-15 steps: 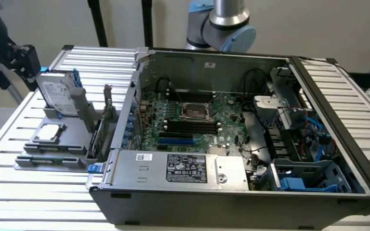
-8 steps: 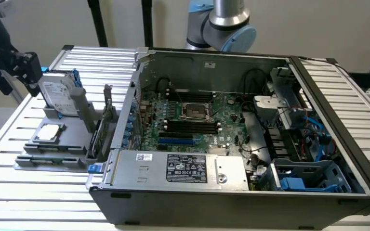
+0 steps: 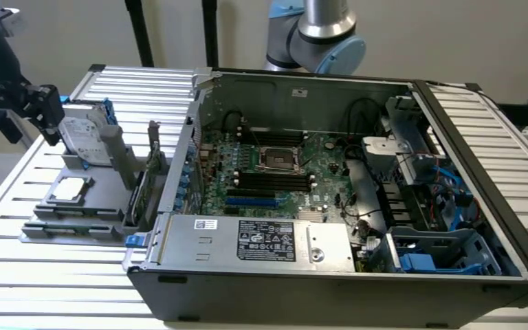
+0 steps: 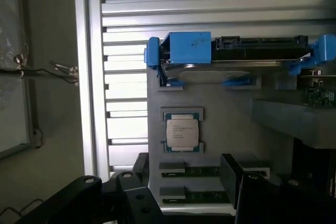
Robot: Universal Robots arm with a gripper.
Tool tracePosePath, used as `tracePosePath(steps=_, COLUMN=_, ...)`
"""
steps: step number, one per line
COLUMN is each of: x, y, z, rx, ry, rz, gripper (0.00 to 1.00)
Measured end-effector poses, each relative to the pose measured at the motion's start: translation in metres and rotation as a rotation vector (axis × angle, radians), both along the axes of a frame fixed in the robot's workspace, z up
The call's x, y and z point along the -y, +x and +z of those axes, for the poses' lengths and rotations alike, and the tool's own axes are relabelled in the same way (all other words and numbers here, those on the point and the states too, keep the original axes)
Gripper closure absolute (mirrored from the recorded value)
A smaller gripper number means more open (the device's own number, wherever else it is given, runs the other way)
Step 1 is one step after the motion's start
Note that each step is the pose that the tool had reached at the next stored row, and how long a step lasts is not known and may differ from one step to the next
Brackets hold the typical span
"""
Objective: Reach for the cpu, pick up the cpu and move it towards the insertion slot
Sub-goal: 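Pick up the cpu and move it towards the insertion slot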
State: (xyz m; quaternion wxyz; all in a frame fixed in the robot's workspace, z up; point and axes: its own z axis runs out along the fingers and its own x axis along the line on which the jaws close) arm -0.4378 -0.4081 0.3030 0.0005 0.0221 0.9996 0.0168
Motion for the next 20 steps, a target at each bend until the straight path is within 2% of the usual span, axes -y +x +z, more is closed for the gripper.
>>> tracePosePath(steps=20, x=0.0024, y=0.0, z=-0.0364, rx=0.0, ry=0.0, rz=0.0, gripper=0.35)
